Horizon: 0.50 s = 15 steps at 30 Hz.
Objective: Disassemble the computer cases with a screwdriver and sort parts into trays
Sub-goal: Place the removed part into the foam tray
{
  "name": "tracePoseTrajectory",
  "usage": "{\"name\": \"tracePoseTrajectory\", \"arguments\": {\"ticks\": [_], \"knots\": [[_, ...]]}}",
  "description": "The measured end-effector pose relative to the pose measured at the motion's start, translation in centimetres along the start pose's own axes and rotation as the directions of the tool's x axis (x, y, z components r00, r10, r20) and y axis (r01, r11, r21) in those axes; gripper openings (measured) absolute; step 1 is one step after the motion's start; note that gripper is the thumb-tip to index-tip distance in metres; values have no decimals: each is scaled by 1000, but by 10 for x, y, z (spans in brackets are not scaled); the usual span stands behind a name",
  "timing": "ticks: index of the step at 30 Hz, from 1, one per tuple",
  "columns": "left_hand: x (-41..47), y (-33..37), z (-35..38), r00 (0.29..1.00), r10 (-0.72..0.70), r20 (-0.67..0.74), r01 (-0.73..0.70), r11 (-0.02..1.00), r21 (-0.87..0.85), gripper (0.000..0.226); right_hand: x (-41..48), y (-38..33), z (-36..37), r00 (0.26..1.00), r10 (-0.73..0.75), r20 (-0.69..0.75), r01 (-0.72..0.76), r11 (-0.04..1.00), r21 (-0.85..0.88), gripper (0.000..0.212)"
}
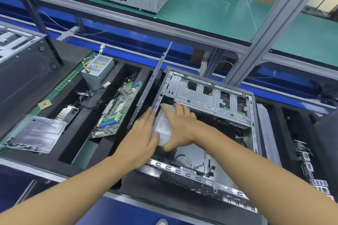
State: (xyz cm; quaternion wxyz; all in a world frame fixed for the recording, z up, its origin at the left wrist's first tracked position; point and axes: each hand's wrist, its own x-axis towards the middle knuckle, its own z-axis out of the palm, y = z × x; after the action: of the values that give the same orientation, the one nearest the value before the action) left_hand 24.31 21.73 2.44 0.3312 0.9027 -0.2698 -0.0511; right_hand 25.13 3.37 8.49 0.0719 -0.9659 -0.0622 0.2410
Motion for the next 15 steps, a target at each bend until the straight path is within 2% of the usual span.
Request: {"name": "tracePoseTrajectory", "arguments": {"ticks": [5,12,15], "knots": [[0,14,-2,999,51,-2,-48,945,323,75,-19,28,0,999,38,7,-38,999,35,133],[5,14,6,993,114,39,-120,938,324,46,-27,25,26,999,34,-11,-33,998,49,142],[10,17,3,994,94,52,-105,947,303,57,-28,24,30,998,43,-46,-38,995,88,140]]}}
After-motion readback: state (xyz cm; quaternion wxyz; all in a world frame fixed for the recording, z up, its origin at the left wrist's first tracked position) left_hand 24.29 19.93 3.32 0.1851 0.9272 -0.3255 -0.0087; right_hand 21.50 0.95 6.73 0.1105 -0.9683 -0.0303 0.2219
